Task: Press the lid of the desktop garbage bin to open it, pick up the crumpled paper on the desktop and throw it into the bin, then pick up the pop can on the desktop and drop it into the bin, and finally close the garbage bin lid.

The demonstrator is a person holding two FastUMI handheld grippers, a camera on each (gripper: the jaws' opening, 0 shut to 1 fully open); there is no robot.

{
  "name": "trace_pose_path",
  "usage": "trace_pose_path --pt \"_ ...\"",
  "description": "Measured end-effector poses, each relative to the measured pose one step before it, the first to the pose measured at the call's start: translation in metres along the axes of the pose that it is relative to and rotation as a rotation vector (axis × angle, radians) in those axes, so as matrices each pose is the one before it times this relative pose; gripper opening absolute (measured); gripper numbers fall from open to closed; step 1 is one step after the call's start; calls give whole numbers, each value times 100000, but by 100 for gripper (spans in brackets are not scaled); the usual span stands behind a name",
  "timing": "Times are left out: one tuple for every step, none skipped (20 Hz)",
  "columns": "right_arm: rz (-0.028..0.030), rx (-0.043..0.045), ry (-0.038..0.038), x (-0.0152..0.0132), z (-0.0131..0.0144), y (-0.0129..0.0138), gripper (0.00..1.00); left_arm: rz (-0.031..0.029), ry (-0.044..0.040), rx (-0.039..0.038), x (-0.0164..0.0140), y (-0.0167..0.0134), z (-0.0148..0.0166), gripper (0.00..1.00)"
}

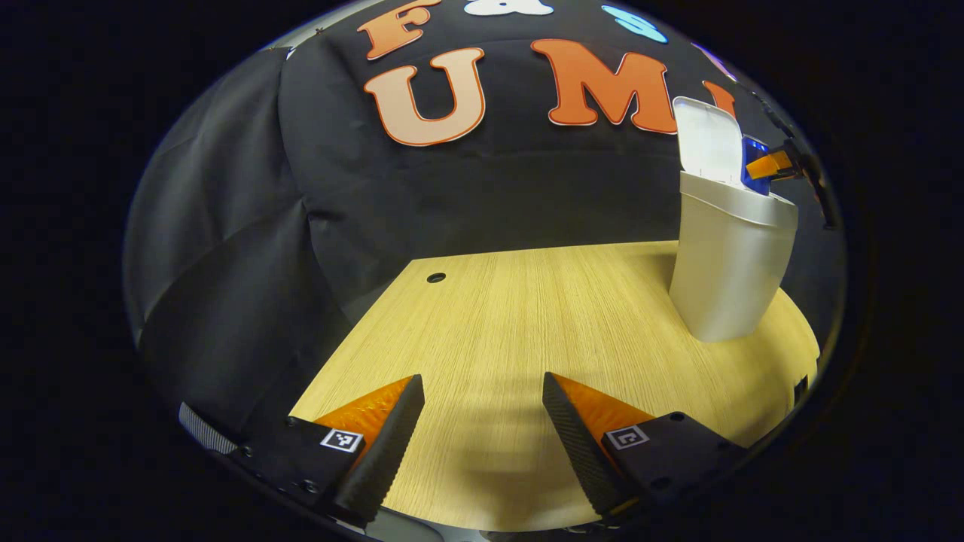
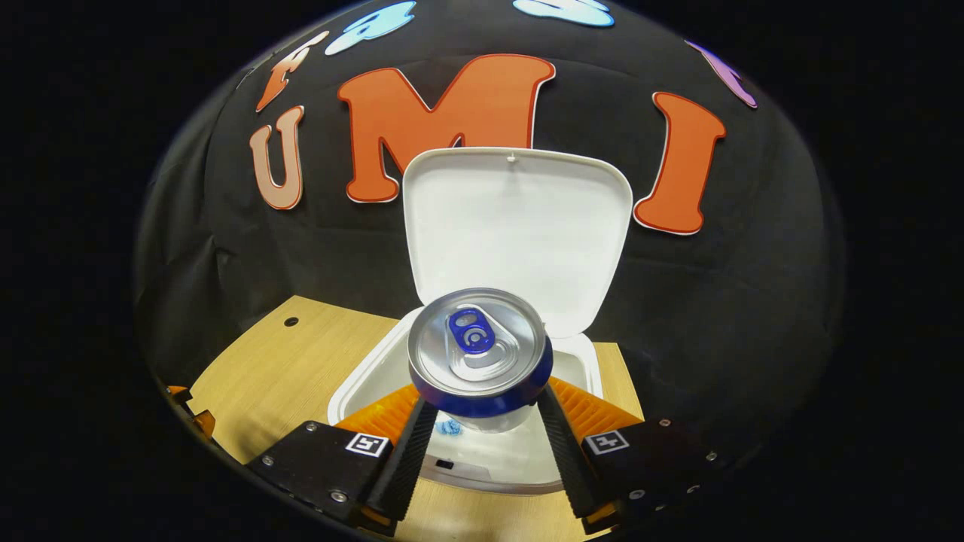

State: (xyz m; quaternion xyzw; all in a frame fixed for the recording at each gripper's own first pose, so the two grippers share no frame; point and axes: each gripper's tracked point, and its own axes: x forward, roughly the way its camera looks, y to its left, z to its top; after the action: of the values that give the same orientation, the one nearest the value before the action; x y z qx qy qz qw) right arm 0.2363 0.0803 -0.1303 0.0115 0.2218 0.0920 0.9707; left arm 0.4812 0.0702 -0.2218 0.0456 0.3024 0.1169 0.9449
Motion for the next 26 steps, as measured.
trace_pose_path --pt "-289 409 260 -57 -176 -97 80 -196 134 200 67 40 80 99" --pt "-197 271 134 25 4 -116 80 -232 -69 138 195 92 158 99" --pt "-631 139 8 70 -25 -71 80 -341 -49 244 35 -51 -37 100" --pt "-376 180 -246 -54 132 -117 81 -106 -240 422 70 32 116 100" --pt "-298 338 -344 -30 60 -42 81 -157 -461 426 128 64 63 100" --pt "-300 595 -337 -110 237 -142 81 89 -88 295 259 122 107 100" --pt "-342 600 -400 -157 -8 -46 82 -9 67 215 201 127 76 100" --pt "-273 583 -132 -145 118 -167 82 -89 66 -64 103 95 105 100" --pt "-381 439 -230 -104 41 -99 82 -211 115 -180 62 7 50 99" --pt "-352 176 -158 -10 110 -121 82 -230 104 -120 31 86 -13 100" --pt "-460 77 -326 -57 108 6 82 -108 151 -80 -21 119 -113 100" --pt "-375 -7 -240 -58 178 -158 82 -206 79 -134 35 77 -32 100" --pt "-454 -107 -432 -178 248 -103 82 -2 67 -47 116 -9 -73 100" --pt "-543 -80 -412 -24 285 -113 82 -70 18 -109 -4 44 -12 100" --pt "-337 97 -428 -201 247 -79 82 9 -16 -152 -114 -17 -109 100" --pt "-275 280 -439 -124 413 -153 82 41 -172 -284 -46 37 -10 100" --pt "61 494 -580 -226 470 -67 82 120 -55 -361 -162 56 -112 100" --pt "95 527 -1183 -175 742 -75 82 284 49 -525 20 67 -56 100" --pt "239 225 -1475 -151 947 180 82 20 310 -742 98 87 -280 100" --pt "-1 15 -1336 -41 888 1 82 182 506 -859 98 55 -299 100" --pt "161 -279 -1053 2 752 107 82 269 981 -759 -30 69 -588 99" --pt "-57 -594 -862 -150 777 -19 81 440 720 -278 13 59 -363 99" --pt "-146 -788 -1187 -115 798 -8 82 375 476 -135 66 51 -495 99" --pt "-138 -938 -1247 -4 838 -43 82 98 367 -309 33 33 -268 100" --pt "-488 -954 -995 -10 736 14 81 63 285 -371 36 87 -271 100" --pt "-764 -660 -725 73 726 -112 81 74 432 -417 20 56 -123 100"
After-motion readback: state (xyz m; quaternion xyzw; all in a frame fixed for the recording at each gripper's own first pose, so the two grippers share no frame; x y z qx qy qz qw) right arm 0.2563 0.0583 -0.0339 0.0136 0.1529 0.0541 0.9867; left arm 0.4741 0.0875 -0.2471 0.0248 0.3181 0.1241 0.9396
